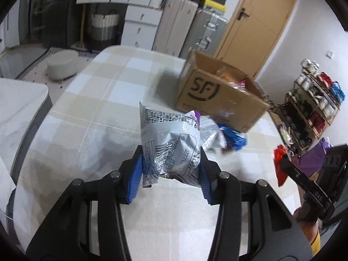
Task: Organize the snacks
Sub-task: 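Grasp the silver bag with the left tool while the right tool holds the red packet, then carry the silver bag with the left tool while the right tool carries the red packet to the box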
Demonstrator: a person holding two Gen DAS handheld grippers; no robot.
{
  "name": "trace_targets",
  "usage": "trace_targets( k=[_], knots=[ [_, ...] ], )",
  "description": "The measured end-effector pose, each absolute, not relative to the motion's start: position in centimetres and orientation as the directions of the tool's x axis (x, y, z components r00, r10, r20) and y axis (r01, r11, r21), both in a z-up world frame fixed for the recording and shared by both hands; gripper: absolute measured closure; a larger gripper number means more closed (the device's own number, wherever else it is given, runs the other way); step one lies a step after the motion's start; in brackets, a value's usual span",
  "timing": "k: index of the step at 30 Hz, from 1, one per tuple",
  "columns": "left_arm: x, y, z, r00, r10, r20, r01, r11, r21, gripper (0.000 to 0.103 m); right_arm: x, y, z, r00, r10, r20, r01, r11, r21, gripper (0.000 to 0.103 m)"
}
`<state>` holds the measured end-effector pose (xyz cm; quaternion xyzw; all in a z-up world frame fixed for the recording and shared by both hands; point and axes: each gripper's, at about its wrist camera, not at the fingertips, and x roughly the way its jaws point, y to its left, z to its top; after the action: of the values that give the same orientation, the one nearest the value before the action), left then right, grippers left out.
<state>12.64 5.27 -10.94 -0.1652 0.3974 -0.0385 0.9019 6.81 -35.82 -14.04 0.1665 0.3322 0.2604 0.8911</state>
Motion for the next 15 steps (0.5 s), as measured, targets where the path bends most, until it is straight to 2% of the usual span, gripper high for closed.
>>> trace_targets(
  k=[15],
  knots=[
    [3.2,2.3,-2.9,0.774,-0.24,-0.587,0.064,0.951,-0.304,0.06,-0.8,-32.9,-6.1,0.663,0.63,-0.404,-0.475,0.771,0.424,0.05]
  ],
)
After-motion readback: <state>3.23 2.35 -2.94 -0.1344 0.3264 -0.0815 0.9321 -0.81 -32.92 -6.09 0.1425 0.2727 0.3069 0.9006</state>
